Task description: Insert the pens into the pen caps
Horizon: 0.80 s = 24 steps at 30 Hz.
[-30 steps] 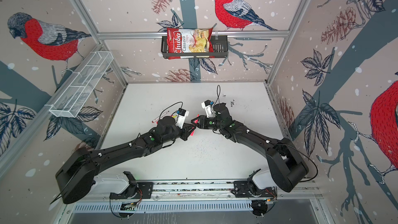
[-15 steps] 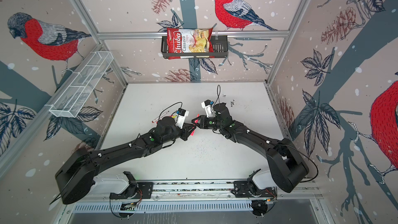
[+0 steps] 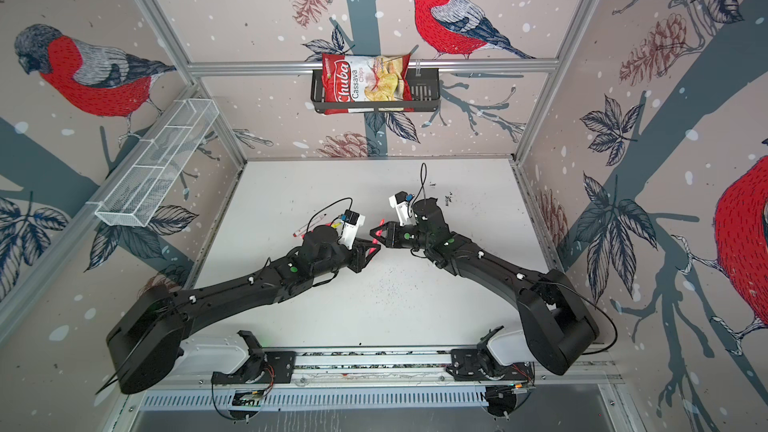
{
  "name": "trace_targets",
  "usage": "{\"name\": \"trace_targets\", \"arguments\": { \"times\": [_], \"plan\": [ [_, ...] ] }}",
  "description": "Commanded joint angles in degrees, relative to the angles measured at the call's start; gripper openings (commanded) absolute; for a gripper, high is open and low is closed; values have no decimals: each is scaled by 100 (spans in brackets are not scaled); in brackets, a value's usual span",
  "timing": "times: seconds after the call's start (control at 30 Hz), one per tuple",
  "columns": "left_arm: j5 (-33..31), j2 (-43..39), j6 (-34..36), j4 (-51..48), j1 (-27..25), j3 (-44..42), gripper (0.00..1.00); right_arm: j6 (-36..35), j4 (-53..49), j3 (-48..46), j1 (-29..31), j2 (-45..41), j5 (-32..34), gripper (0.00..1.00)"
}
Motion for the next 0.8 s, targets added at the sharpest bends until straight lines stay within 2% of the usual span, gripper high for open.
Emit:
{"name": "trace_targets", "arguments": {
  "times": [0.0, 0.4, 0.53, 0.63, 0.77],
  "plan": [
    [41, -59, -25, -35, -5, 11, 35, -98, 20, 46, 3, -62, 87, 12],
    [243, 75, -7, -98, -6, 148, 28, -242, -150, 88, 60, -159, 202, 12],
    [369, 162, 18, -121, -5, 193, 16, -259, -142, 71, 67, -166, 221, 12],
    [390, 153, 16, -95, 3, 173, 2, -252, -132, 47, 76, -159, 224, 13],
    [444, 103, 15, 82, 2, 63, 0, -270, -174, 48, 85, -155, 247, 13]
  ]
}}
